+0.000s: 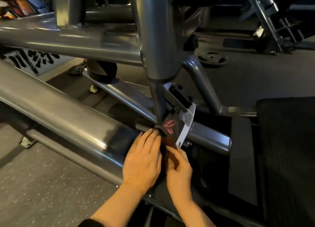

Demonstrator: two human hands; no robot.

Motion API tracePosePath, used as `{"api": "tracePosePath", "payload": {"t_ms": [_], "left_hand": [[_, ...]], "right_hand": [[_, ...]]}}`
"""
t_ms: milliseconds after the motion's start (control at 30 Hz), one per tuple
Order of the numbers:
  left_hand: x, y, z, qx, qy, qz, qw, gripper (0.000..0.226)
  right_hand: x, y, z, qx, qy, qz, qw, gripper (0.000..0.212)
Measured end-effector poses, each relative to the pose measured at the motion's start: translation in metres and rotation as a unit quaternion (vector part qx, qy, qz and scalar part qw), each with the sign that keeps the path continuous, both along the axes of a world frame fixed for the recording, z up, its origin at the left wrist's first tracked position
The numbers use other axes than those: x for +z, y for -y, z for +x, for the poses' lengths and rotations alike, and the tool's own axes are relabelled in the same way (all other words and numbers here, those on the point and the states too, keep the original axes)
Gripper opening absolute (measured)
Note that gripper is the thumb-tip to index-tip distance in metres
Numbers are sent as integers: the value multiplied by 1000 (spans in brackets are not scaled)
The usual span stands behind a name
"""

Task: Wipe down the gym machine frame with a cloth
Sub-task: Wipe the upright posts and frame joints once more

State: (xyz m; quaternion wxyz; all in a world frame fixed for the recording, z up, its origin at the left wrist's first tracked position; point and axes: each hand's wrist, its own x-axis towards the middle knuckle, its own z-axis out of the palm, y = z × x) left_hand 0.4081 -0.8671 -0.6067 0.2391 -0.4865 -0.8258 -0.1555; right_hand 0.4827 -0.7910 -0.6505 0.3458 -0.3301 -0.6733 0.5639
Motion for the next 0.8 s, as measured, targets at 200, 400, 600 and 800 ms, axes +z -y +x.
{"api": "tracePosePath", "payload": {"t_ms": [200,400,600,800], "left_hand": [[7,-5,4,67,-9,-136,988,47],[8,-5,4,49,-53,-169,983,29],[-45,-26,55,-133,-49,-289,947,51],[-124,-49,121,-183,-60,-551,812,75]], "right_hand": [[-22,-4,21,-26,102,48,993,53],[-8,7,21,103,114,164,974,62],[-76,-3,85,98,261,107,954,77],[-157,-12,163,134,395,92,904,84]]}}
